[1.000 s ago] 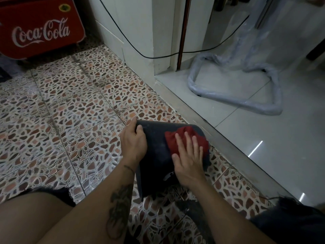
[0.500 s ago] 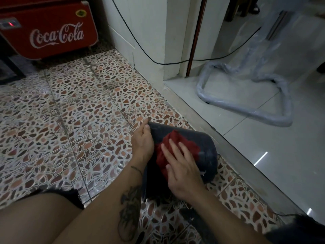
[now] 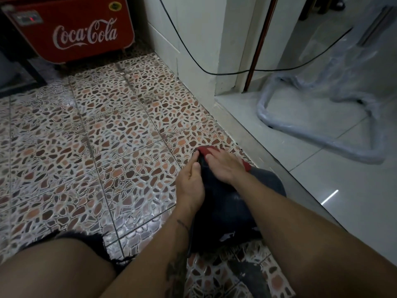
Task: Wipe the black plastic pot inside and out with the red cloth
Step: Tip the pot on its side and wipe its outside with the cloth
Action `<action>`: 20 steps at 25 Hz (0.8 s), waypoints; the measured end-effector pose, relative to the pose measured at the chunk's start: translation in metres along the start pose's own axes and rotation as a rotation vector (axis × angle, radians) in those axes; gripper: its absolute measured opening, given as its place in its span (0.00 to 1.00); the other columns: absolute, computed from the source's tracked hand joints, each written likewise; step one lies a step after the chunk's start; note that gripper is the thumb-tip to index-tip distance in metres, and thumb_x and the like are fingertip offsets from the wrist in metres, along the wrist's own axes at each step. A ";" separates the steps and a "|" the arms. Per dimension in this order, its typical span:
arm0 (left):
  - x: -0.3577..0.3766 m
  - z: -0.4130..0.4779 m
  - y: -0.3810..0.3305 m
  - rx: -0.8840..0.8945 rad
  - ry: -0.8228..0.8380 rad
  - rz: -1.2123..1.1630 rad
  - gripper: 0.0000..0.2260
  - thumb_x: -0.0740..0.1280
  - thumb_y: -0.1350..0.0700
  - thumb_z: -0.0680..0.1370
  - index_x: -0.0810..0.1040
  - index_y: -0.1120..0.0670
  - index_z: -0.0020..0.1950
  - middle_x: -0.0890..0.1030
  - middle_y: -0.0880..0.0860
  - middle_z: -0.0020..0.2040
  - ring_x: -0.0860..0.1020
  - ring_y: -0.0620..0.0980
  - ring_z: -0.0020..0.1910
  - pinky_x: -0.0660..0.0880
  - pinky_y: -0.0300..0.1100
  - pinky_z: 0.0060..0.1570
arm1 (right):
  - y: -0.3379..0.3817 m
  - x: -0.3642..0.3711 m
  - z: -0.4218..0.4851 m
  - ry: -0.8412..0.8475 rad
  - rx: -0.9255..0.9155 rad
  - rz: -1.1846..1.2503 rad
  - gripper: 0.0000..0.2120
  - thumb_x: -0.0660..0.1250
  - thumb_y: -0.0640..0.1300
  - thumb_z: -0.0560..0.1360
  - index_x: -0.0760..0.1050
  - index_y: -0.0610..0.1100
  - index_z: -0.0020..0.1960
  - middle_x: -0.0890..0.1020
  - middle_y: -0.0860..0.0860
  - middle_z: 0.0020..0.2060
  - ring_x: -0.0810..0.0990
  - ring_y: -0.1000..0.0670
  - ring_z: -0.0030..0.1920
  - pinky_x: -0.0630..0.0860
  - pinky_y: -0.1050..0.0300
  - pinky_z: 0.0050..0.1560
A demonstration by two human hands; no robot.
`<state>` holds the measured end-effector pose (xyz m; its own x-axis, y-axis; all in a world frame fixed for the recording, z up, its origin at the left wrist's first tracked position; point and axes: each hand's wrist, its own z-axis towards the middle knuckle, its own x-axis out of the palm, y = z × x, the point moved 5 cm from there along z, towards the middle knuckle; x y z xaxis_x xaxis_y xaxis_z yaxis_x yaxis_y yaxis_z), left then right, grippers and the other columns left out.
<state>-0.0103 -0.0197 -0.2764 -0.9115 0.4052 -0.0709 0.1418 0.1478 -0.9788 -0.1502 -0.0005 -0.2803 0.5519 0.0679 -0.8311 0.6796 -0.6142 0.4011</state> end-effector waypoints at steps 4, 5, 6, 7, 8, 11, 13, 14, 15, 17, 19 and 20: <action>0.000 0.009 0.002 -0.062 -0.008 -0.041 0.19 0.57 0.54 0.80 0.76 0.49 0.70 0.77 0.50 0.69 0.74 0.47 0.67 0.68 0.49 0.70 | -0.007 0.018 -0.082 -0.236 -0.272 0.052 0.29 0.49 0.54 0.79 0.56 0.61 0.80 0.59 0.54 0.81 0.50 0.50 0.80 0.39 0.45 0.78; 0.001 0.009 0.001 -0.071 -0.001 -0.044 0.19 0.57 0.53 0.80 0.77 0.49 0.69 0.77 0.51 0.68 0.75 0.48 0.67 0.69 0.50 0.70 | -0.013 0.021 -0.101 -0.247 -0.331 0.065 0.29 0.50 0.53 0.78 0.56 0.62 0.80 0.57 0.55 0.81 0.48 0.51 0.80 0.37 0.47 0.78; 0.003 0.008 0.000 -0.069 0.008 -0.042 0.20 0.57 0.52 0.79 0.76 0.49 0.69 0.77 0.51 0.69 0.75 0.48 0.67 0.69 0.50 0.70 | -0.020 0.022 -0.116 -0.243 -0.373 0.064 0.30 0.51 0.51 0.78 0.56 0.63 0.80 0.56 0.57 0.81 0.46 0.53 0.81 0.36 0.48 0.78; 0.004 0.006 -0.002 -0.063 0.016 -0.034 0.21 0.57 0.51 0.79 0.76 0.50 0.70 0.77 0.51 0.69 0.74 0.49 0.67 0.69 0.50 0.70 | -0.027 0.024 -0.126 -0.233 -0.390 0.061 0.30 0.52 0.50 0.78 0.56 0.64 0.79 0.55 0.58 0.81 0.45 0.54 0.81 0.36 0.48 0.77; 0.005 0.003 -0.004 -0.055 0.022 -0.024 0.21 0.57 0.51 0.78 0.76 0.50 0.70 0.76 0.52 0.70 0.74 0.49 0.67 0.68 0.50 0.70 | -0.032 0.024 -0.129 -0.223 -0.385 0.059 0.31 0.53 0.49 0.77 0.56 0.65 0.79 0.55 0.58 0.81 0.45 0.54 0.81 0.36 0.48 0.77; 0.004 -0.007 -0.008 -0.031 0.019 0.024 0.20 0.57 0.52 0.80 0.75 0.48 0.71 0.76 0.52 0.70 0.73 0.49 0.68 0.67 0.48 0.71 | -0.023 0.017 -0.109 -0.202 -0.268 0.076 0.33 0.51 0.50 0.74 0.57 0.62 0.79 0.57 0.55 0.81 0.48 0.50 0.80 0.38 0.45 0.78; 0.004 -0.013 -0.008 -0.006 0.022 0.058 0.21 0.56 0.51 0.80 0.74 0.47 0.72 0.76 0.52 0.70 0.73 0.49 0.68 0.66 0.47 0.71 | -0.006 0.008 -0.079 -0.164 -0.135 0.077 0.34 0.48 0.51 0.73 0.57 0.59 0.80 0.59 0.51 0.81 0.51 0.48 0.80 0.40 0.40 0.78; 0.005 -0.014 -0.008 0.003 0.025 0.068 0.21 0.55 0.51 0.80 0.73 0.48 0.72 0.75 0.52 0.71 0.73 0.49 0.68 0.66 0.48 0.71 | 0.001 0.002 -0.065 -0.140 -0.088 0.081 0.34 0.47 0.51 0.74 0.57 0.58 0.80 0.59 0.50 0.81 0.51 0.47 0.80 0.41 0.39 0.78; 0.004 -0.013 -0.008 0.008 0.017 0.081 0.21 0.55 0.52 0.81 0.73 0.48 0.73 0.75 0.52 0.71 0.72 0.49 0.69 0.66 0.50 0.71 | 0.007 -0.001 -0.056 -0.124 -0.065 0.085 0.33 0.47 0.51 0.74 0.57 0.57 0.80 0.59 0.50 0.81 0.51 0.48 0.80 0.41 0.39 0.78; 0.003 -0.006 -0.009 0.022 -0.022 0.138 0.19 0.55 0.54 0.83 0.74 0.49 0.72 0.76 0.52 0.70 0.73 0.50 0.69 0.67 0.50 0.71 | 0.005 0.002 -0.057 -0.157 -0.081 0.082 0.32 0.47 0.51 0.76 0.56 0.57 0.81 0.58 0.50 0.81 0.50 0.48 0.80 0.39 0.41 0.78; 0.004 0.002 -0.014 0.037 -0.050 0.228 0.19 0.55 0.54 0.83 0.74 0.50 0.72 0.76 0.52 0.70 0.72 0.51 0.68 0.66 0.48 0.70 | -0.011 0.020 -0.089 -0.251 -0.157 0.084 0.31 0.46 0.53 0.78 0.52 0.59 0.81 0.54 0.51 0.82 0.46 0.49 0.81 0.35 0.45 0.78; 0.004 0.006 -0.016 0.046 -0.056 0.263 0.19 0.55 0.54 0.83 0.74 0.51 0.72 0.76 0.53 0.70 0.72 0.51 0.68 0.66 0.47 0.70 | -0.023 0.033 -0.111 -0.294 -0.200 0.073 0.31 0.47 0.55 0.79 0.48 0.60 0.82 0.50 0.52 0.83 0.42 0.50 0.81 0.33 0.46 0.77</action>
<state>-0.0186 -0.0258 -0.2618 -0.8658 0.3737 -0.3328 0.3598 0.0026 -0.9330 -0.0938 0.1031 -0.2737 0.4595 -0.2171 -0.8613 0.7411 -0.4408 0.5065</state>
